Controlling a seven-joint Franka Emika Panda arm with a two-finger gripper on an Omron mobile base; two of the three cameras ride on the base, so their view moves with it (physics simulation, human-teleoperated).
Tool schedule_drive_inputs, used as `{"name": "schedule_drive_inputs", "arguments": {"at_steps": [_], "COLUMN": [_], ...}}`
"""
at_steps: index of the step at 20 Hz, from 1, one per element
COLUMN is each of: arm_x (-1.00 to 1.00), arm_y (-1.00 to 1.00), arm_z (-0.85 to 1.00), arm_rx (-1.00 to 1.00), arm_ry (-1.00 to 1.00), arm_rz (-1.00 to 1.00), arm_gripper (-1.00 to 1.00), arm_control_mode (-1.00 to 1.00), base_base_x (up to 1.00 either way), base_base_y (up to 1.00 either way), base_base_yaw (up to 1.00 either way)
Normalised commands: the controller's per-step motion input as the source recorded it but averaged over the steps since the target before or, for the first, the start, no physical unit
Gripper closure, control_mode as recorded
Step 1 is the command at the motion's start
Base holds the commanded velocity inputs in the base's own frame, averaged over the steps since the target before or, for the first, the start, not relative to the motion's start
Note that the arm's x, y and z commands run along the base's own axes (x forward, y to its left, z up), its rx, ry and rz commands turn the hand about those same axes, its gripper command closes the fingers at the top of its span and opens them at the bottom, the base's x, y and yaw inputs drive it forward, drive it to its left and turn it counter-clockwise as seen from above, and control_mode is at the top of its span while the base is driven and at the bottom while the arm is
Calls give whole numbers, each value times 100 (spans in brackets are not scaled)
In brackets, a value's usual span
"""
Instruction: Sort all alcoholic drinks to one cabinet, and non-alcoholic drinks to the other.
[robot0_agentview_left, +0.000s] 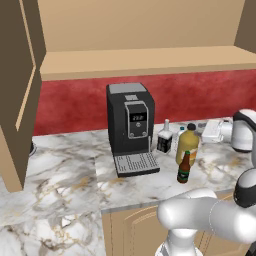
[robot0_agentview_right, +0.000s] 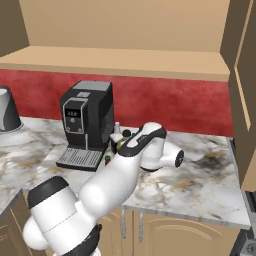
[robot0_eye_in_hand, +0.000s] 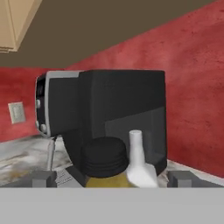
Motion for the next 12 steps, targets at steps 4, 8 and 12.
{"name": "schedule_drive_inputs", "arguments": {"at_steps": [4,8,12], "arm_x": [0,-9,-17], "arm_y": [4,14,19], "arm_z": [0,0,0], "arm_rx": [7,0,0], "arm_ry": [0,0,-2], "arm_rz": [0,0,1], "arm_gripper": [-100,-100,-100], "arm_control_mode": [-100,-100,-100], "base_base_x": [0,0,0], "base_base_y": [0,0,0], "base_base_yaw": [0,0,0]}}
